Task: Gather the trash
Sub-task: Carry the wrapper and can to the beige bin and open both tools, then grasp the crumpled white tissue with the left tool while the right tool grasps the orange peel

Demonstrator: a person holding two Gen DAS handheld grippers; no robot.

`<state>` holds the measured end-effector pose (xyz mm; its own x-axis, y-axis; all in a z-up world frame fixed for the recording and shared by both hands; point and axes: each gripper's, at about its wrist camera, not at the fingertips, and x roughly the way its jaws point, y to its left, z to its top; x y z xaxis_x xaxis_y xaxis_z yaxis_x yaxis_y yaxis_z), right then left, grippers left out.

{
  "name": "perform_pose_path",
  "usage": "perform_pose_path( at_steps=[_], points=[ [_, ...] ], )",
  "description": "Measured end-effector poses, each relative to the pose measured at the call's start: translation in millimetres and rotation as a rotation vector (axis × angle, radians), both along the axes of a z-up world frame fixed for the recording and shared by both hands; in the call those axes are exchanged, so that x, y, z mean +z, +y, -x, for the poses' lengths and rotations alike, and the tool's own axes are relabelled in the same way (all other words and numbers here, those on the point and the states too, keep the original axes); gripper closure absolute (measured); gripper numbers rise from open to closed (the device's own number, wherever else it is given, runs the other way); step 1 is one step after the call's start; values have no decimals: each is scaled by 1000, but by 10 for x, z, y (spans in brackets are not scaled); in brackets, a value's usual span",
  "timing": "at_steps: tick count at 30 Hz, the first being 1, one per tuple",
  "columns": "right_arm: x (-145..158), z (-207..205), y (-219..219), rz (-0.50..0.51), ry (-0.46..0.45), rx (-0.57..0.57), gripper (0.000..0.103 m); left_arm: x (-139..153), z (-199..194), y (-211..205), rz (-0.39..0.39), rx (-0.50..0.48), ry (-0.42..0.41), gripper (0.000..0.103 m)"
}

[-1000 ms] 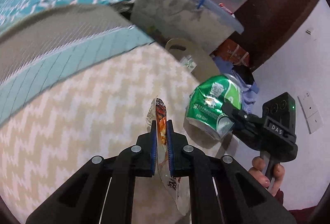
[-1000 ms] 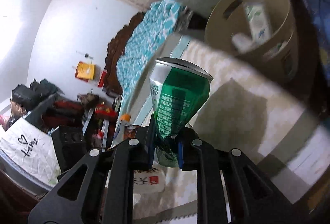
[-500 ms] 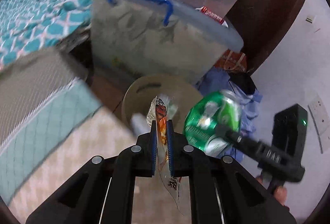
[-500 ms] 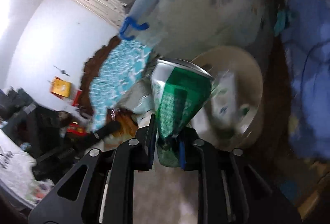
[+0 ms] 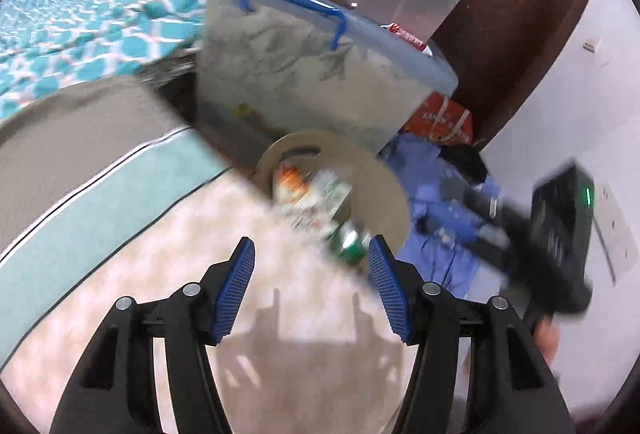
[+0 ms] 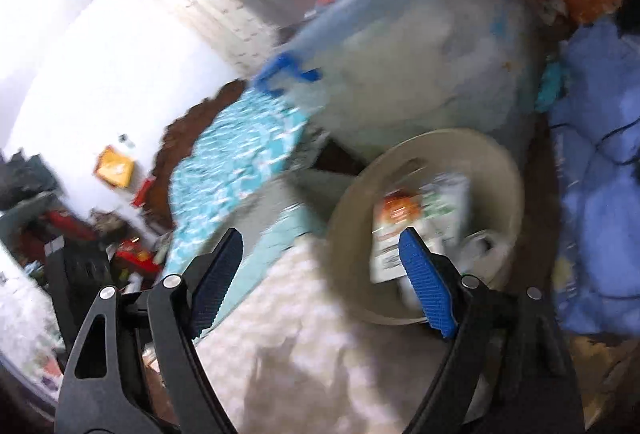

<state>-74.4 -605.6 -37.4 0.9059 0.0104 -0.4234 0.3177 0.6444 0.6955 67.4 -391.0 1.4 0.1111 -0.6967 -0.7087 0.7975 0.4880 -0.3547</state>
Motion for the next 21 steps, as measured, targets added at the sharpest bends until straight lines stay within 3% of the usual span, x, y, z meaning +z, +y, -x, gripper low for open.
perform_pose_path(
  at_steps=[5,10,14,16,21],
  points=[
    [14,-472,610,-32,7,207,33,3,135,1284,-39,98,-45,47],
    [-5,-1018,1423,-27,34,430,54,-136,109,2756,-91,367,11,47],
    [12,-1494,2371,12,79,634,55,-199,11,3857,-106,653,46,47],
    [-3,-1707,2833,25,104,732,53,-187,-10,4229,-94,746,51,47],
    [13,-2356,4049,97,172,934,52,-173,-85,4830,5,850,60,47]
  ],
)
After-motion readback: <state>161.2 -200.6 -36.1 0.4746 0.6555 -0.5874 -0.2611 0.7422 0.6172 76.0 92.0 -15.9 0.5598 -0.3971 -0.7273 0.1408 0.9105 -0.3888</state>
